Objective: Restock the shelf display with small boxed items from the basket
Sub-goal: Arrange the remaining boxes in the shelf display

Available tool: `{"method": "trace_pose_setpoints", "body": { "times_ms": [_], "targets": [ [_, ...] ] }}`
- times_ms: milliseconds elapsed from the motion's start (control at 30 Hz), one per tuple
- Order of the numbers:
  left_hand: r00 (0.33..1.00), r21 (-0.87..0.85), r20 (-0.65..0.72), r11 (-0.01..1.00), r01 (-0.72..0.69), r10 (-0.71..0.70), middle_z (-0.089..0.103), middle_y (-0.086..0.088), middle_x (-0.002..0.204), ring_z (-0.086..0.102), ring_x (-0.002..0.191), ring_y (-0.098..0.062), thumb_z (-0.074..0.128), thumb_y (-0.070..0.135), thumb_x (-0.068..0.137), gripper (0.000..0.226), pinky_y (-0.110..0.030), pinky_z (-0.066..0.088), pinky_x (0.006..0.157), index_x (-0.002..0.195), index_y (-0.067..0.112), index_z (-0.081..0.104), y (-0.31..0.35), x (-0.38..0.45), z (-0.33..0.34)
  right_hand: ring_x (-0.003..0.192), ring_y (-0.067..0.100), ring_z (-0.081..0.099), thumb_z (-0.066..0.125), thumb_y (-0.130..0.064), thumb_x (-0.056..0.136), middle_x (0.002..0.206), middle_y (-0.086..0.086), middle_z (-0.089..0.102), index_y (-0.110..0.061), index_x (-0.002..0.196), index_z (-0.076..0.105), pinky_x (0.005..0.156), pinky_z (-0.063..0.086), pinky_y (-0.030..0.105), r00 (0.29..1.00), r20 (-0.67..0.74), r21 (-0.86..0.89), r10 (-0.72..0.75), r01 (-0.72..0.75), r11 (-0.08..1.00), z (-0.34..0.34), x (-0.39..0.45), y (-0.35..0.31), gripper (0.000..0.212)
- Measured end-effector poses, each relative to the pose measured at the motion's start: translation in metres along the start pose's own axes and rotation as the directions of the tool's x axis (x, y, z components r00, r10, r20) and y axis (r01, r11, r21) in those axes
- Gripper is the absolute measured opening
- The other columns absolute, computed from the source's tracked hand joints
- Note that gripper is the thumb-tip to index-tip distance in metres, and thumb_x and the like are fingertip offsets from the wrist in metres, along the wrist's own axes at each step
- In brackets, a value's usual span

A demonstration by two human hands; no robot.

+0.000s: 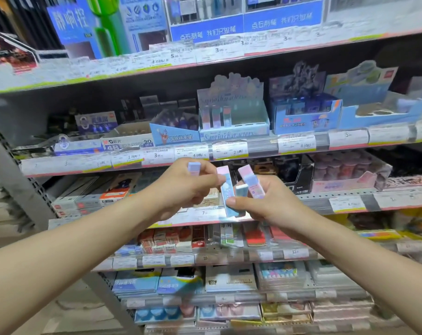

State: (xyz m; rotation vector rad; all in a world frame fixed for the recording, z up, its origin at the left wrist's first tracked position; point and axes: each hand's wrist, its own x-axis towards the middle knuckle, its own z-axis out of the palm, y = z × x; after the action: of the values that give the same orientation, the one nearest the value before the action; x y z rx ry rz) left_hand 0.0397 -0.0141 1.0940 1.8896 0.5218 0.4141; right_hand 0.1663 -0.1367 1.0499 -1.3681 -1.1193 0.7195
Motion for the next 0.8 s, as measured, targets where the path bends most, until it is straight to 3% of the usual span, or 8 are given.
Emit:
{"method": "trace_pose_setpoints", "body": {
  "times_ms": [67, 133, 267, 400, 500, 600, 700, 800],
  "targets": [
    [1.000, 0.023, -0.004, 1.000, -0.013, 0.013, 0.038, 0.007, 0.038, 0.027, 0.036, -0.009, 0.062, 0.009, 0.086, 0.023, -0.015, 0.020, 0.040, 0.064, 0.011, 0.055, 0.002, 0.013, 0.000, 0.034, 0.000, 0.035, 0.070, -0.014, 0.077, 0.054, 0.004, 0.051, -0.010, 0.067, 0.062, 0.037, 0.025, 0.014, 1.000, 0.012, -0.069, -0.007, 0.008, 0.998, -0.011, 0.009, -0.003, 0.014],
    [0.999, 0.058, -0.020, 0.998, -0.035, 0.036, 0.043, 0.007, 0.038, 0.030, 0.036, -0.010, 0.063, 0.009, 0.085, 0.020, -0.017, 0.020, 0.042, 0.065, 0.010, 0.057, 0.006, 0.026, 0.001, 0.033, -0.001, 0.041, 0.070, -0.015, 0.078, 0.050, 0.000, 0.056, 0.003, 0.081, 0.062, 0.038, 0.030, 0.011, 1.000, 0.001, -0.095, -0.018, 0.018, 0.995, -0.025, 0.021, -0.008, 0.020],
    [0.999, 0.063, -0.004, 0.997, -0.041, 0.041, 0.040, -0.003, 0.047, 0.029, 0.040, -0.014, 0.067, 0.010, 0.081, 0.016, -0.022, 0.020, 0.047, 0.066, 0.010, 0.063, 0.018, 0.051, 0.003, 0.052, 0.008, 0.054, 0.077, -0.025, 0.070, 0.053, 0.005, 0.065, -0.018, 0.086, 0.070, 0.053, 0.047, 0.028, 0.995, 0.026, -0.226, -0.097, 0.100, 0.969, -0.052, 0.053, -0.018, 0.018],
    [0.998, 0.097, -0.008, 0.993, -0.066, 0.067, 0.037, -0.001, 0.046, 0.026, 0.041, -0.013, 0.066, 0.012, 0.083, 0.017, -0.024, 0.014, 0.046, 0.066, 0.010, 0.068, 0.029, 0.076, 0.004, 0.040, -0.003, 0.044, 0.074, -0.016, 0.074, 0.039, -0.019, 0.049, -0.018, 0.091, 0.067, 0.045, 0.030, 0.008, 0.970, 0.103, -0.344, -0.218, 0.241, 0.907, -0.073, 0.080, -0.028, 0.018],
    [0.991, 0.181, -0.053, 0.977, -0.114, 0.125, 0.041, 0.001, 0.044, 0.028, 0.044, -0.012, 0.052, 0.020, 0.093, 0.029, -0.021, 0.019, 0.044, 0.077, 0.002, 0.069, 0.033, 0.095, -0.001, 0.051, -0.001, 0.049, 0.074, -0.011, 0.074, 0.061, -0.007, 0.064, -0.015, 0.095, 0.066, 0.053, 0.038, 0.011, 0.938, 0.132, -0.363, -0.319, 0.346, 0.865, -0.090, 0.096, -0.038, 0.023],
    [0.926, 0.545, -0.069, 0.791, -0.277, 0.372, 0.067, -0.005, 0.071, 0.047, 0.056, -0.005, 0.044, 0.022, 0.093, 0.030, -0.015, 0.040, 0.055, 0.093, 0.005, 0.069, 0.031, 0.114, -0.012, 0.043, -0.002, 0.044, 0.073, -0.008, 0.073, 0.044, -0.021, 0.052, -0.012, 0.091, 0.064, 0.045, 0.031, 0.005, 0.919, 0.079, -0.402, -0.386, 0.383, 0.831, -0.111, 0.121, -0.047, 0.020],
    [0.869, 0.770, 0.047, 0.536, -0.346, 0.493, 0.055, 0.005, 0.088, 0.048, 0.080, 0.000, 0.039, 0.005, 0.077, 0.038, -0.012, 0.038, 0.076, 0.105, 0.010, 0.064, 0.033, 0.129, -0.024, 0.044, -0.004, 0.043, 0.072, -0.008, 0.074, 0.044, -0.019, 0.049, -0.007, 0.085, 0.063, 0.046, 0.029, 0.007, 0.884, 0.011, -0.474, -0.468, 0.417, 0.776, -0.126, 0.144, -0.057, 0.014],
    [0.874, 0.910, 0.127, 0.295, -0.290, 0.469, 0.053, -0.003, 0.106, 0.050, 0.103, -0.022, 0.049, -0.002, 0.073, 0.045, -0.035, 0.041, 0.088, 0.115, 0.014, 0.057, 0.040, 0.142, -0.034, 0.042, -0.004, 0.044, 0.066, -0.009, 0.077, 0.040, -0.019, 0.048, -0.011, 0.056, 0.050, 0.042, 0.030, 0.009, 0.890, -0.030, -0.604, -0.455, 0.346, 0.718, -0.130, 0.166, -0.061, 0.027]
  ]
}}
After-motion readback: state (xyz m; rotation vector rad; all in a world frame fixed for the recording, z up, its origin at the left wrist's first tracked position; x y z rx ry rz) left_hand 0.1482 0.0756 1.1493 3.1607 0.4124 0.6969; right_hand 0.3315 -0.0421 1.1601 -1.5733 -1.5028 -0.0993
